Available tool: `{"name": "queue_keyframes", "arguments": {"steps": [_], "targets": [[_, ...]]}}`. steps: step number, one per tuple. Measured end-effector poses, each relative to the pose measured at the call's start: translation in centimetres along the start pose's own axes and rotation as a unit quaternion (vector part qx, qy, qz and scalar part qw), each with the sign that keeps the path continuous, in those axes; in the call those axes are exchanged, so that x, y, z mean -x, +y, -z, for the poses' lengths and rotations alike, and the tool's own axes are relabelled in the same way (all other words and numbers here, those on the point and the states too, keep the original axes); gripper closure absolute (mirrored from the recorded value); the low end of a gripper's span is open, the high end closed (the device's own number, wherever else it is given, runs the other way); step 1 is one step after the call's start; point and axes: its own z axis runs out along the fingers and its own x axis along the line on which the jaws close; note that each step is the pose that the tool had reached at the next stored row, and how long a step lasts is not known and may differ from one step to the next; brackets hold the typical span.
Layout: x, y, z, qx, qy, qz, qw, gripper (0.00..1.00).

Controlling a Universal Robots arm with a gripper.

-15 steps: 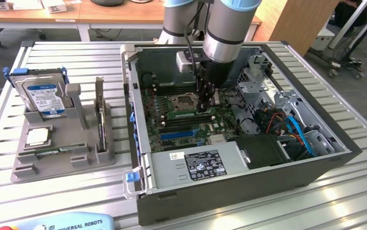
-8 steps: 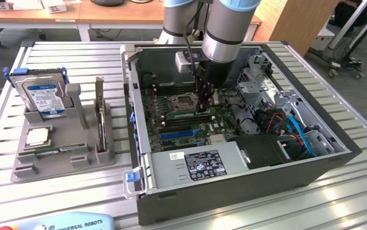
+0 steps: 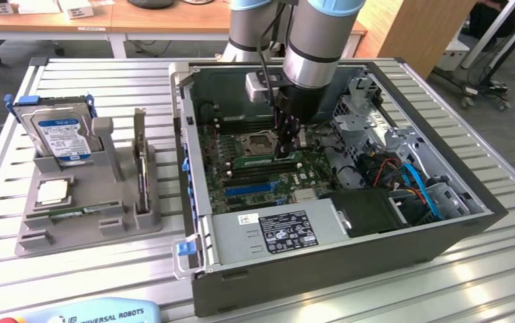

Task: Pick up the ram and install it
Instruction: 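Insert the ram into the slot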

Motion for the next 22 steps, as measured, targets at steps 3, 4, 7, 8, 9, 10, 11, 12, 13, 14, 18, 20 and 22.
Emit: {"name": "queue_keyframes", "arguments": {"steps": [3,4,7,8,9,10,11,12,13,14,18,20,22], "targets": [[0.0,0.0,0.0,0.0,0.0,-0.001,1.0,0.89],[0.0,0.0,0.0,0.0,0.0,-0.001,1.0,0.89],[0.0,0.0,-0.08,0.0,-0.0001,-0.002,1.0,0.89],[0.0,0.0,-0.11,0.0,0.0,-0.003,1.0,0.89],[0.0,0.0,-0.16,0.0,-0.0001,-0.004,1.0,0.89],[0.0,-0.01,-0.2,-0.0001,-0.0001,-0.005,1.0,0.89],[-0.01,-0.01,-0.25,-0.0001,-0.0001,-0.006,1.0,0.89],[-0.01,-0.01,-0.28,-0.0001,-0.0001,-0.007,1.0,0.89],[-0.01,-0.01,-0.32,-0.0001,-0.0001,-0.008,1.0,0.89],[-0.01,-0.01,-0.33,-0.0001,0.0,-0.008,1.0,0.89],[0.0,-0.01,-0.34,-0.0001,-0.0001,-0.008,1.0,0.89],[0.09,0.0,-0.39,-0.0002,-0.0003,-0.008,1.0,0.89],[0.11,-0.01,-0.39,-0.0001,-0.0002,-0.008,1.0,0.89]]}}
